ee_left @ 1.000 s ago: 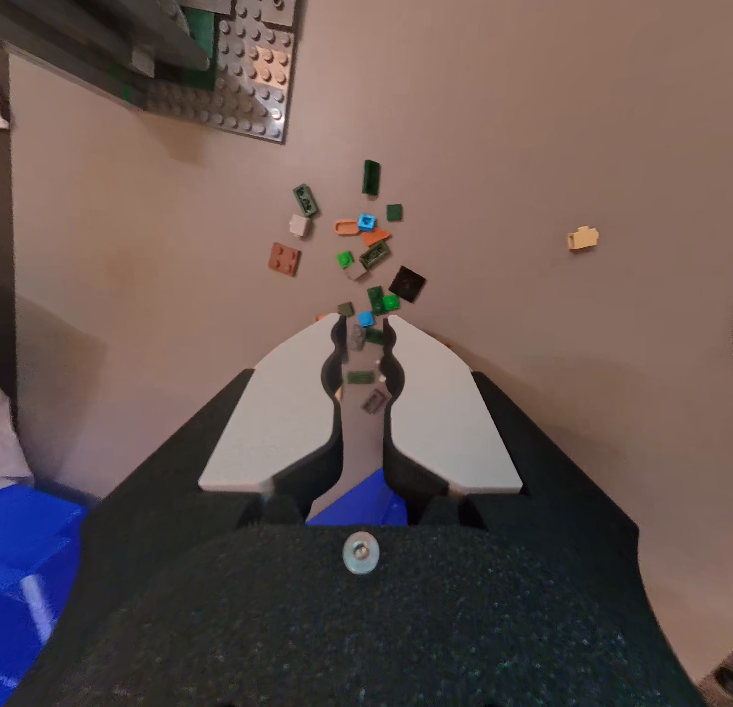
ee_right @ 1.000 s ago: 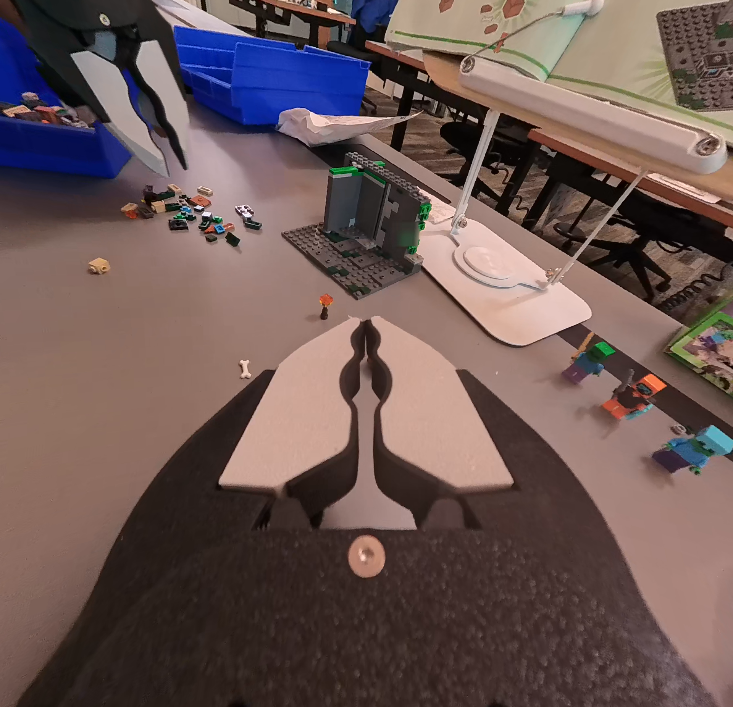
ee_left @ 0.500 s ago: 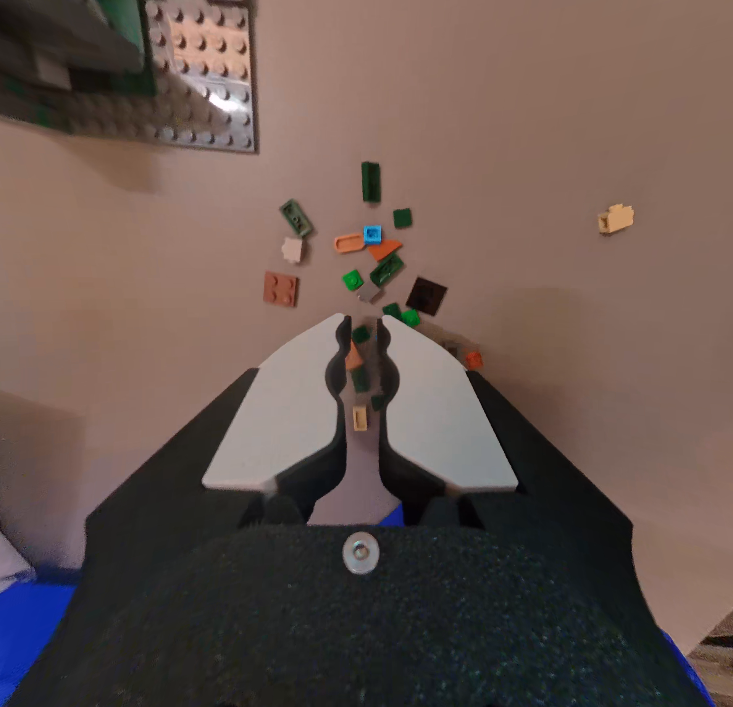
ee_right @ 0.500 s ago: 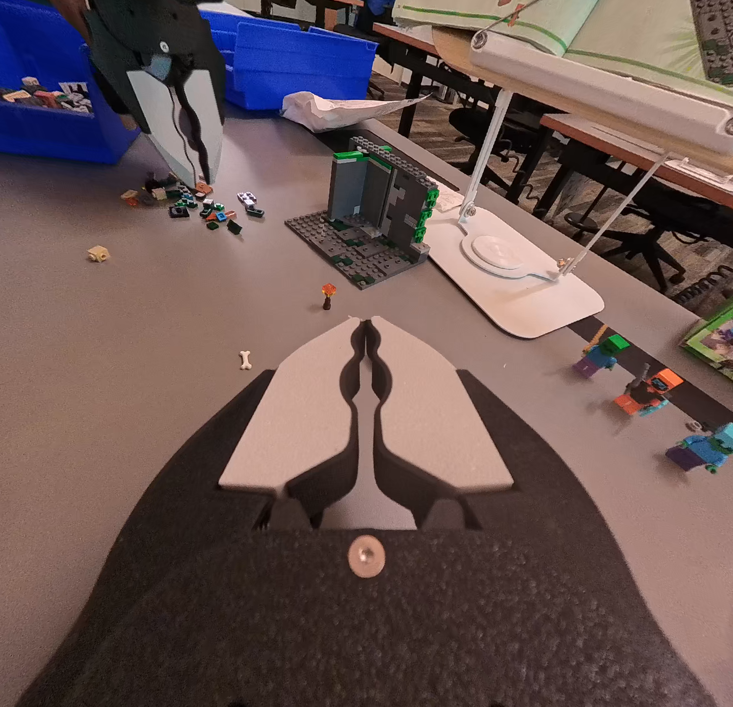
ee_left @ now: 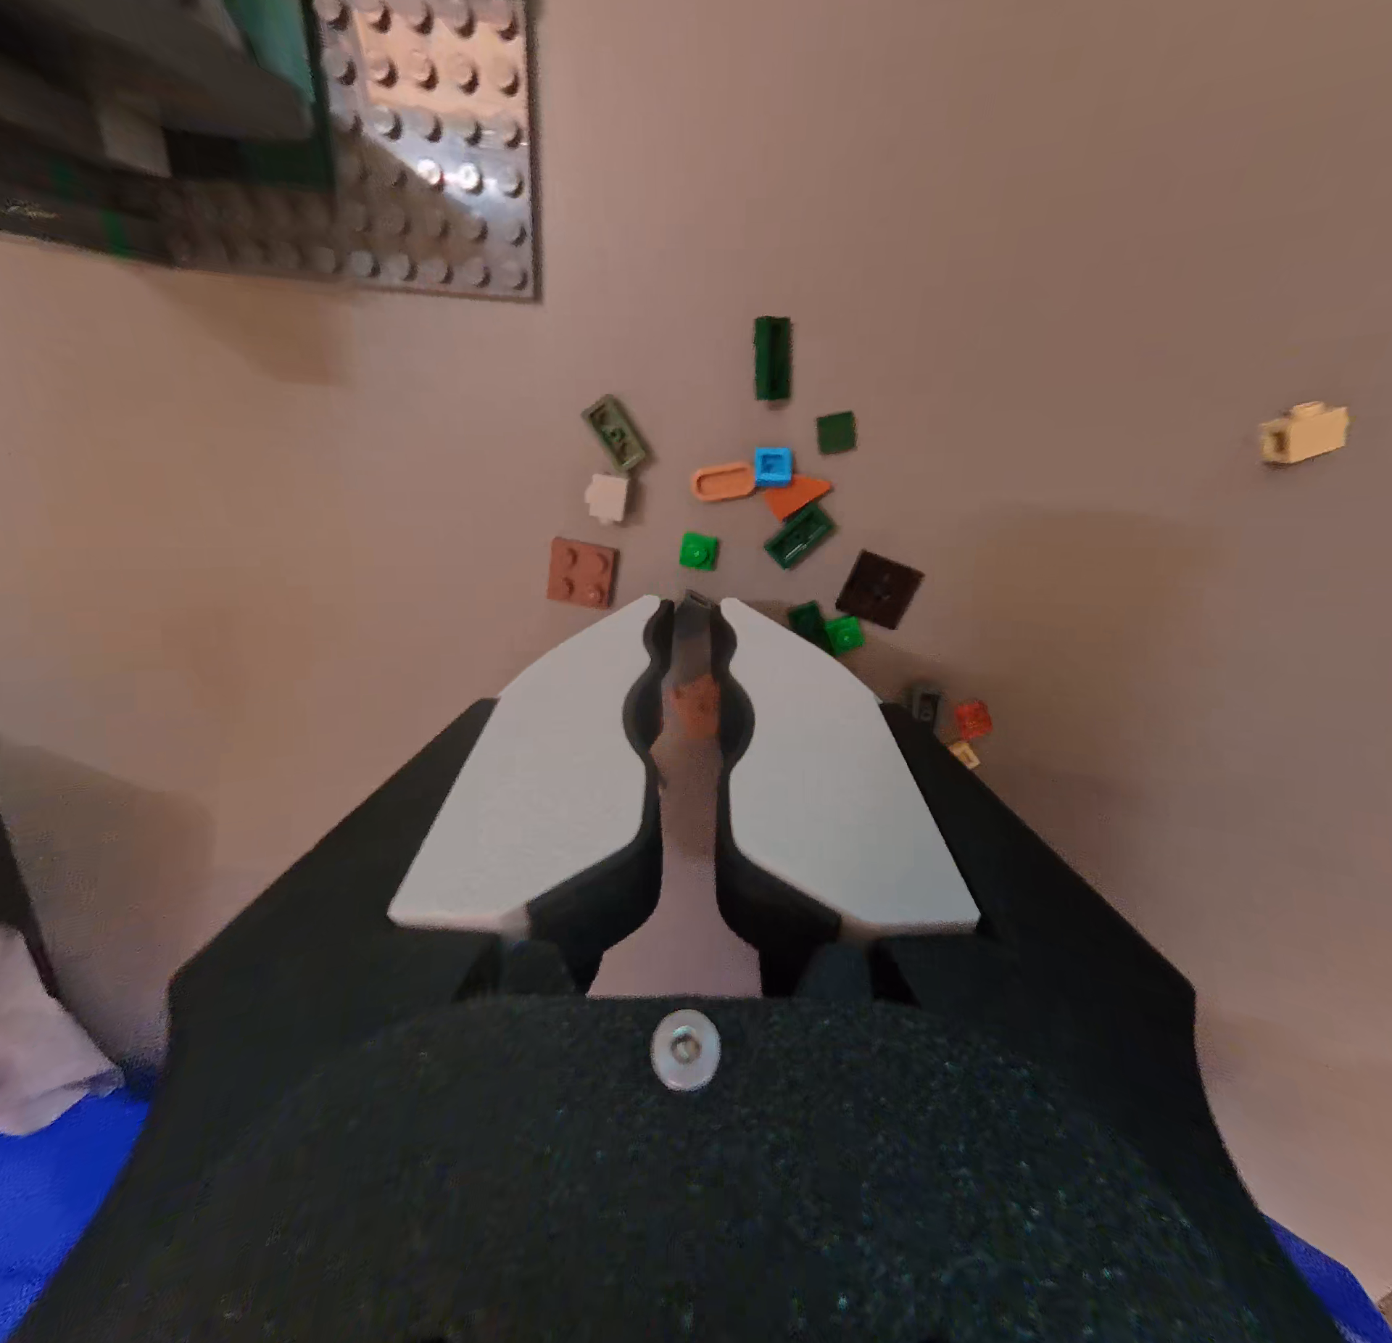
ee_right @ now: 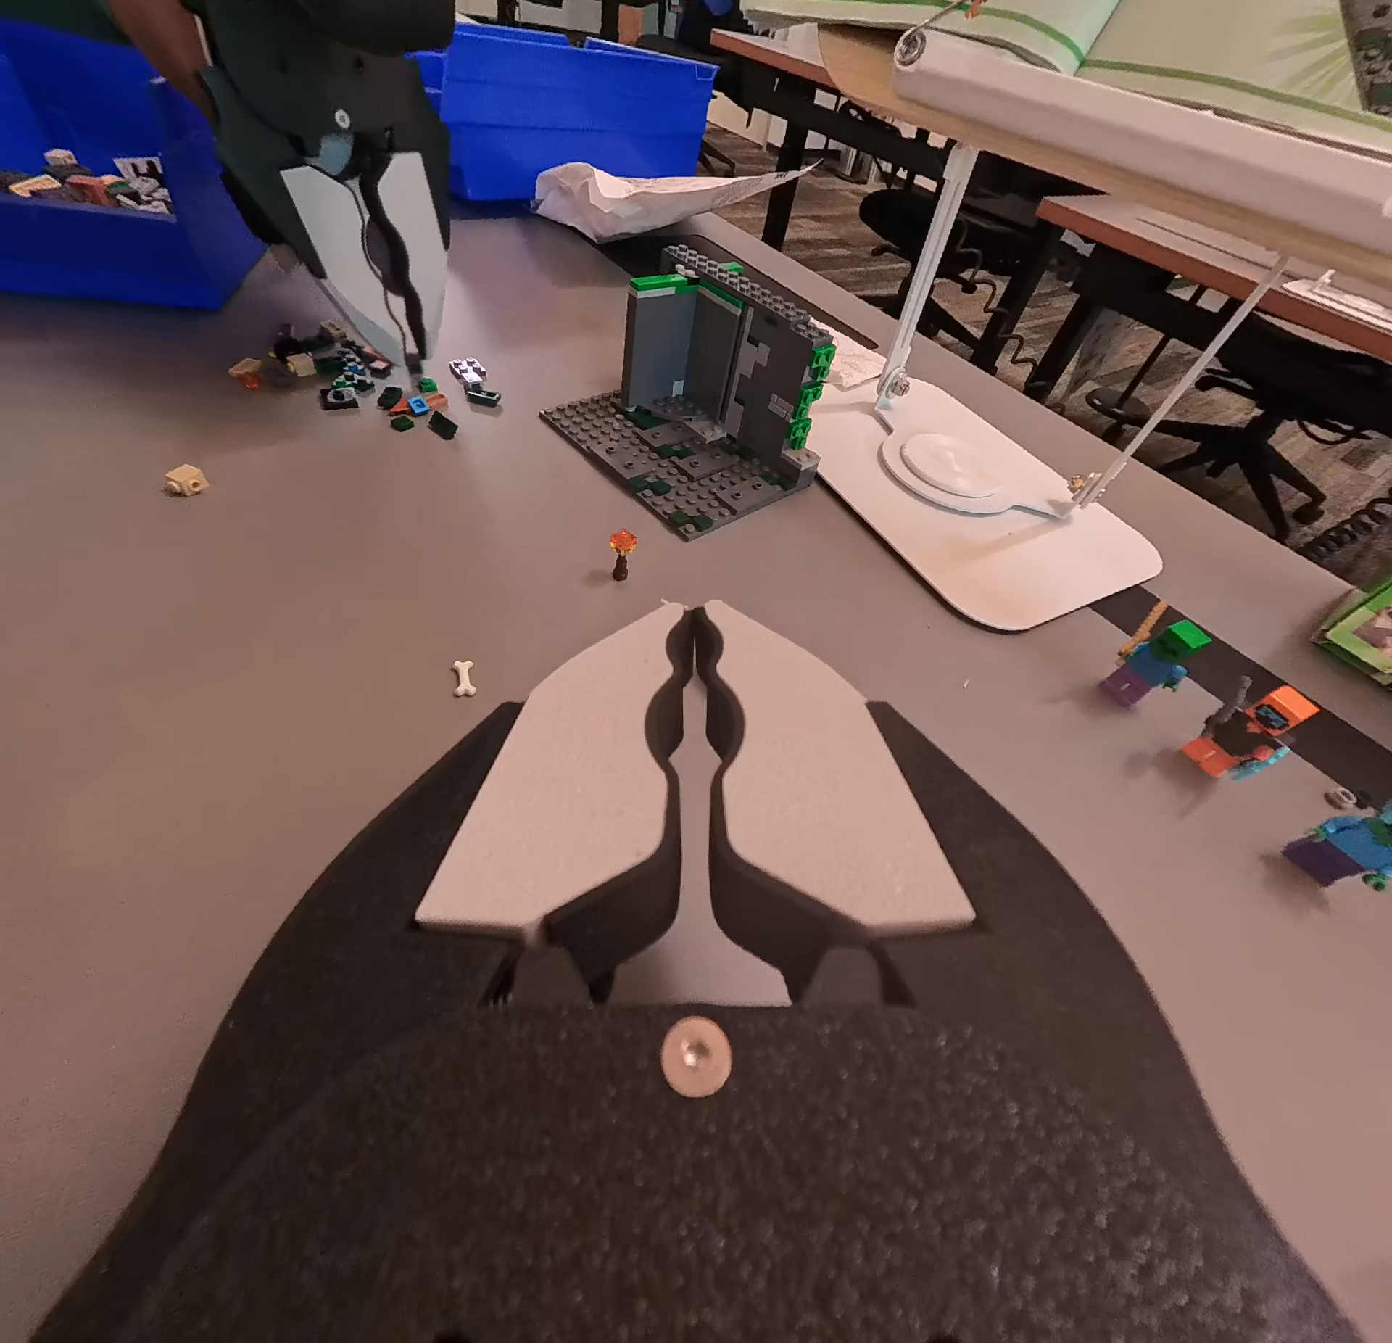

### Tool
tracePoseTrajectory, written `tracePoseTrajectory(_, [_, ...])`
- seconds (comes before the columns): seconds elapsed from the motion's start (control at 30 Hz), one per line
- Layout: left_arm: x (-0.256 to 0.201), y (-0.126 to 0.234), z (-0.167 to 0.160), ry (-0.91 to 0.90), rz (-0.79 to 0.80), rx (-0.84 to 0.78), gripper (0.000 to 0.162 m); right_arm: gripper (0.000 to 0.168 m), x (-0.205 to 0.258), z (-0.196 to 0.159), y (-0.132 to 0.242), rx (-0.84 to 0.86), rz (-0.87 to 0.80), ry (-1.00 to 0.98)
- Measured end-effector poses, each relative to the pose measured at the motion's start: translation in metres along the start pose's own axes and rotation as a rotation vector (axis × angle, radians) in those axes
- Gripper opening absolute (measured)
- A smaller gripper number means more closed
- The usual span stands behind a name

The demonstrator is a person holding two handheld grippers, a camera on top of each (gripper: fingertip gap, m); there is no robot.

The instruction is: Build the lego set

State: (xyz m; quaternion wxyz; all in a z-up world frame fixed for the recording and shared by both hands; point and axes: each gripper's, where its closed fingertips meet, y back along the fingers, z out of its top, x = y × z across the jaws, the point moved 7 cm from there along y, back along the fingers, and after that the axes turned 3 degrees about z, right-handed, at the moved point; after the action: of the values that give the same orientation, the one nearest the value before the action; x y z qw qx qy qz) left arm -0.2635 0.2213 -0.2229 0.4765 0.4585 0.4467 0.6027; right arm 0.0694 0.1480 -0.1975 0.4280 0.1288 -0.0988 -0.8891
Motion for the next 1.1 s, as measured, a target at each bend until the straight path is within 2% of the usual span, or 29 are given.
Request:
tracePoseTrajectory(0.07, [0.002,0.003,-0.002,0.016,0.008,-0.009,0.01,0.0,0.0,0.0,0.0,0.002,0.002,-0.001])
tracePoseTrajectory(0.17, [0.003,0.008,-0.003,0.026,0.022,-0.012,0.02,0.0,0.0,-0.001,-0.001,0.003,0.003,-0.002])
tracePoseTrajectory(0.4, [-0.012,0.015,0.004,0.015,-0.011,-0.069,0.014,0.0,0.001,-0.001,-0.001,0.007,0.006,-0.004])
tracePoseTrajectory(0.6, [-0.023,0.005,0.02,0.088,-0.054,-0.107,0.009,0.0,0.002,-0.002,-0.002,0.013,0.01,0.001])
tracePoseTrajectory(0.83, [-0.022,-0.007,0.023,0.057,-0.021,-0.043,0.012,0.0,0.002,-0.002,-0.002,0.014,0.012,0.001])
tracePoseTrajectory(1.1, [-0.02,-0.008,0.024,0.081,-0.015,-0.043,0.012,0.0,0.002,-0.002,-0.002,0.015,0.017,-0.002])
